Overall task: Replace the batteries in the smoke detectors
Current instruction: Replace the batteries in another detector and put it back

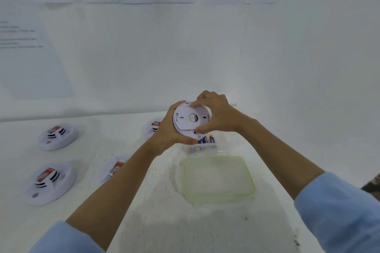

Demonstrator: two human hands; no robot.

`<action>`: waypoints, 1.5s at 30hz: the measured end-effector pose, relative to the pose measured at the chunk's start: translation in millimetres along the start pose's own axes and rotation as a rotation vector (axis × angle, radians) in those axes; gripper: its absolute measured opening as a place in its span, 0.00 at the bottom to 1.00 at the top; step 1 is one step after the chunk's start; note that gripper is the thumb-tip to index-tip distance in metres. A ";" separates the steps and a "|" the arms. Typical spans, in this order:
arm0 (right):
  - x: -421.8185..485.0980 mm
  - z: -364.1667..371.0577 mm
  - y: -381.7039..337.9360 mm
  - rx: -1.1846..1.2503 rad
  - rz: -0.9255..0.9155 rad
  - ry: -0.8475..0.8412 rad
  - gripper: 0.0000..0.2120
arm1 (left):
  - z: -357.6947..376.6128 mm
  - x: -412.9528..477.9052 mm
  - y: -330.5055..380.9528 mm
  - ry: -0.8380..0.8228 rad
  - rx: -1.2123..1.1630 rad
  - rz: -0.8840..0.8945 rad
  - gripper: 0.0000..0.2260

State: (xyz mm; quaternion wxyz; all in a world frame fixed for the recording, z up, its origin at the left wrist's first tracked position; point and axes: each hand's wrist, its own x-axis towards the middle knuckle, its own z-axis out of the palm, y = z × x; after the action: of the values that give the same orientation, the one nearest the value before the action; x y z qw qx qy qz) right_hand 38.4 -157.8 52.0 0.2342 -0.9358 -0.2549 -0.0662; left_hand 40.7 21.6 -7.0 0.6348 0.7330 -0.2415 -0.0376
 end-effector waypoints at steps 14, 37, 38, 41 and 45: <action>6.3 -5.8 9.1 0.019 -0.015 -0.075 0.35 | -0.2 7.3 -2.1 -0.004 0.000 0.001 0.42; 2.7 -9.4 9.4 0.015 -0.021 -0.071 0.31 | -0.9 12.9 -3.5 -0.017 0.013 0.012 0.44; 3.2 -9.2 9.4 0.012 -0.023 -0.072 0.31 | -1.1 13.0 -3.7 -0.016 0.011 0.010 0.43; 4.5 -8.8 8.9 0.022 -0.023 -0.075 0.31 | -1.8 13.2 -4.4 -0.012 0.007 0.013 0.43; 6.2 -8.4 8.9 0.048 -0.014 -0.073 0.31 | -4.0 13.0 -4.7 -0.014 0.005 0.017 0.43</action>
State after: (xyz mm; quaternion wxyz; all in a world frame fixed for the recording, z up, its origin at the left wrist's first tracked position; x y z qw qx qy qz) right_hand 48.2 -165.8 57.3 0.2466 -0.9299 -0.2716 -0.0274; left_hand 55.1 20.4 -7.4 0.6315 0.7323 -0.2522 -0.0369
